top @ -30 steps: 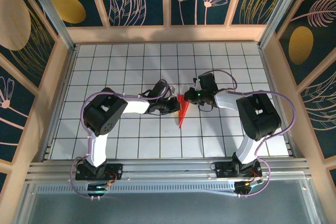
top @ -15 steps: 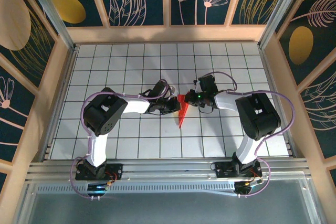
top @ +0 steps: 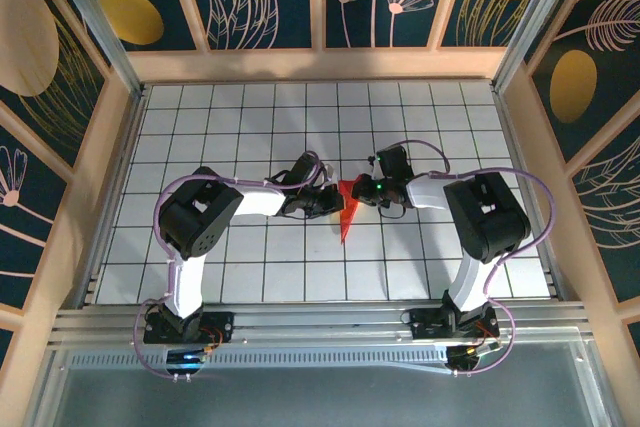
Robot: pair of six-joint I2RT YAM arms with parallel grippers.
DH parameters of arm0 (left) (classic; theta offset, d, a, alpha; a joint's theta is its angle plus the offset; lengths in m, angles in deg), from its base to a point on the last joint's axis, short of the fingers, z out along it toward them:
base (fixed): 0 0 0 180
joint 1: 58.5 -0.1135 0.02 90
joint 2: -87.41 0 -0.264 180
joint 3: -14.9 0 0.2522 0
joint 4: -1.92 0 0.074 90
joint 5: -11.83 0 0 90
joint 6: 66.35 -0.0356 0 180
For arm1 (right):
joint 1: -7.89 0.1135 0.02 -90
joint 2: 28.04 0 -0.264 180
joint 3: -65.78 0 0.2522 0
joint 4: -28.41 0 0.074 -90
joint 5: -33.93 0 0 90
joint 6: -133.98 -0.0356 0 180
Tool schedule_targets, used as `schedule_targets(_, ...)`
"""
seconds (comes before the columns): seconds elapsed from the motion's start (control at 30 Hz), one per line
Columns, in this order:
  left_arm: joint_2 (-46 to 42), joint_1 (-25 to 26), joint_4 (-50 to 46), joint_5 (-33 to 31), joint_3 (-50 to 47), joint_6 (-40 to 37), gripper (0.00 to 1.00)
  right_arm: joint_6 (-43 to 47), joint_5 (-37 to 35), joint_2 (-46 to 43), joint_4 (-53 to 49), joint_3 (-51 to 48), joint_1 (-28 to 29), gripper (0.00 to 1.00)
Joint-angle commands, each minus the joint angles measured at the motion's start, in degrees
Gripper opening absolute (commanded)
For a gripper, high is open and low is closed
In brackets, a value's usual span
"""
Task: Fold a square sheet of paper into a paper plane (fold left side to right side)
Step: Fold the wing for the fifth time at the center of the table.
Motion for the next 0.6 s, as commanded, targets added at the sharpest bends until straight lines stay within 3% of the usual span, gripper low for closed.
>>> schedule_targets(0.0, 4.3, -0.6, -5.0, -7.3, -0.5, 0.1, 0.0, 0.2, -0.8, 1.5, 0.2, -0.9, 0.1, 0.0)
schedule_targets(0.4, 3.1, -0.6, -3.7, -6.6, -1.0, 0.5, 0.0, 0.3, -0.9, 2.1, -2.4, -3.5, -0.4, 0.0)
schedule_targets(0.57, 1.0, -0.6, -1.0, -5.5, -1.9, 1.7, 0.07, -0.1, 0.2, 1.9, -0.2, -5.9, -0.8, 0.0)
